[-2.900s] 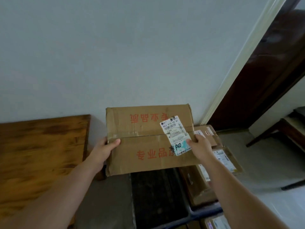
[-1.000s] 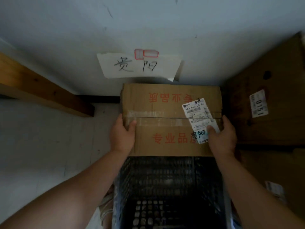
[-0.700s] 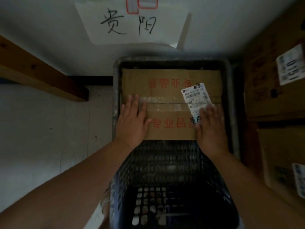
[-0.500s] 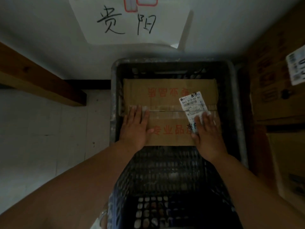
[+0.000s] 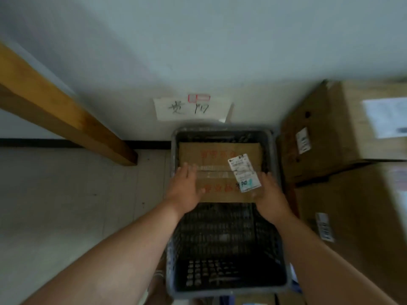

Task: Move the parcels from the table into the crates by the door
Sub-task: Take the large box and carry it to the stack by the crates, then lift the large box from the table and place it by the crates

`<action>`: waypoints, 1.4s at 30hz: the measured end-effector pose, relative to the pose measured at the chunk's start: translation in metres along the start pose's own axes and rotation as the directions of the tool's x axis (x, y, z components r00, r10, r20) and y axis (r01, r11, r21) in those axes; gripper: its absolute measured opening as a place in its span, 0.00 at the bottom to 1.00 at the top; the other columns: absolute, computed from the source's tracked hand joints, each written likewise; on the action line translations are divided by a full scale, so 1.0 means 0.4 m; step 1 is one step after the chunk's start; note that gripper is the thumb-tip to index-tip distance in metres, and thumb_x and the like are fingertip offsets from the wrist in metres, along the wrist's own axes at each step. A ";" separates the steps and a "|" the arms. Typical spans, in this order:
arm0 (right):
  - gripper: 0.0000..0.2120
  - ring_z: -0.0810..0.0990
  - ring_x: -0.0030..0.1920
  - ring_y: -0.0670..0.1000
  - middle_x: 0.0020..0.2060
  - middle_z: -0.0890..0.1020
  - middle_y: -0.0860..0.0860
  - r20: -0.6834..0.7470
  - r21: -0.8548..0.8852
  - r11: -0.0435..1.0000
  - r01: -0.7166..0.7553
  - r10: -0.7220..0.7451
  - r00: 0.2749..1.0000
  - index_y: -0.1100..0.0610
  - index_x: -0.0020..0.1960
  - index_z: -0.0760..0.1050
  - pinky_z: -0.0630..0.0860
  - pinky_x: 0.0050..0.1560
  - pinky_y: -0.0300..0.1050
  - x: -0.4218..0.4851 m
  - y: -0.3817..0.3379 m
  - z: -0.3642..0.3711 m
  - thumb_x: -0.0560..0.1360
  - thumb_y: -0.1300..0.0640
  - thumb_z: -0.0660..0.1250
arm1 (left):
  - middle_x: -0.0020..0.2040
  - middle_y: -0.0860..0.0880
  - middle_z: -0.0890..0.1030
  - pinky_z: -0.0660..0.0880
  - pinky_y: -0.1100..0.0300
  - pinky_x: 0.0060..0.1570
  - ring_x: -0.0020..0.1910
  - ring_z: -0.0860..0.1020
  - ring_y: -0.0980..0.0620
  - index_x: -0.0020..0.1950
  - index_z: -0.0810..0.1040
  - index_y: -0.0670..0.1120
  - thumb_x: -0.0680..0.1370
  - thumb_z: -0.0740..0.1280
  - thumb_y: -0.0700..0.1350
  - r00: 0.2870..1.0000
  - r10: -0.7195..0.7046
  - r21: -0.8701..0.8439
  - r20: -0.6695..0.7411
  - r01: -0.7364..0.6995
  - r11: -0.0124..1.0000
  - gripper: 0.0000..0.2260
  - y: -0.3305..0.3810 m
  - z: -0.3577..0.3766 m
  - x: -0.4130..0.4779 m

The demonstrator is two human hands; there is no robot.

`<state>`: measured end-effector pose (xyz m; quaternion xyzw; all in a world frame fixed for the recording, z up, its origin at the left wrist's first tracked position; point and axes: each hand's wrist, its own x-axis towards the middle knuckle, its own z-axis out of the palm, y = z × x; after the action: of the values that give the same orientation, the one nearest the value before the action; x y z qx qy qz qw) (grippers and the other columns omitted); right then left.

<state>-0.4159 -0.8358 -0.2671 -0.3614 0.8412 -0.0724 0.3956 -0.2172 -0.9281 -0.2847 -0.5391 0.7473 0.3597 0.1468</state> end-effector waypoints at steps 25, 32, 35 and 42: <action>0.26 0.61 0.74 0.53 0.74 0.63 0.52 -0.500 0.308 0.888 0.341 -0.153 0.852 0.54 0.75 0.60 0.60 0.71 0.50 -1.121 -0.493 -0.315 0.79 0.57 0.62 | 0.77 0.47 0.54 0.51 0.53 0.72 0.76 0.52 0.48 0.77 0.50 0.48 0.79 0.62 0.48 0.718 0.414 0.075 -0.560 -0.453 0.888 0.30 0.135 -0.634 -1.082; 0.24 0.64 0.72 0.51 0.72 0.66 0.50 -0.559 0.226 0.819 0.527 -0.333 0.759 0.54 0.74 0.62 0.61 0.67 0.44 -1.308 -0.585 -0.315 0.79 0.58 0.62 | 0.77 0.46 0.56 0.48 0.57 0.69 0.75 0.53 0.48 0.77 0.50 0.47 0.78 0.63 0.48 0.627 0.304 0.058 -0.717 -0.381 0.923 0.32 0.025 -0.662 -1.282; 0.24 0.63 0.72 0.50 0.73 0.66 0.50 -0.559 0.181 0.796 0.577 -0.399 0.726 0.55 0.74 0.62 0.58 0.70 0.45 -1.375 -0.615 -0.282 0.79 0.57 0.62 | 0.77 0.47 0.56 0.50 0.54 0.72 0.75 0.53 0.47 0.77 0.50 0.48 0.78 0.63 0.49 0.610 0.257 0.037 -0.750 -0.348 0.937 0.32 -0.022 -0.660 -1.372; 0.24 0.63 0.72 0.50 0.72 0.66 0.50 -0.522 0.086 0.716 0.693 -0.560 0.644 0.54 0.74 0.63 0.58 0.68 0.42 -1.500 -0.772 -0.175 0.79 0.55 0.63 | 0.77 0.49 0.55 0.53 0.53 0.72 0.76 0.52 0.49 0.77 0.50 0.50 0.79 0.61 0.52 0.508 0.118 -0.045 -0.853 -0.296 0.954 0.30 -0.197 -0.706 -1.564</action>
<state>-0.0404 -0.6731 0.2742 -0.5450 0.7105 -0.4067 0.1807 0.1374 -0.6994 0.2624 -0.5626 0.7471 0.1383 -0.3259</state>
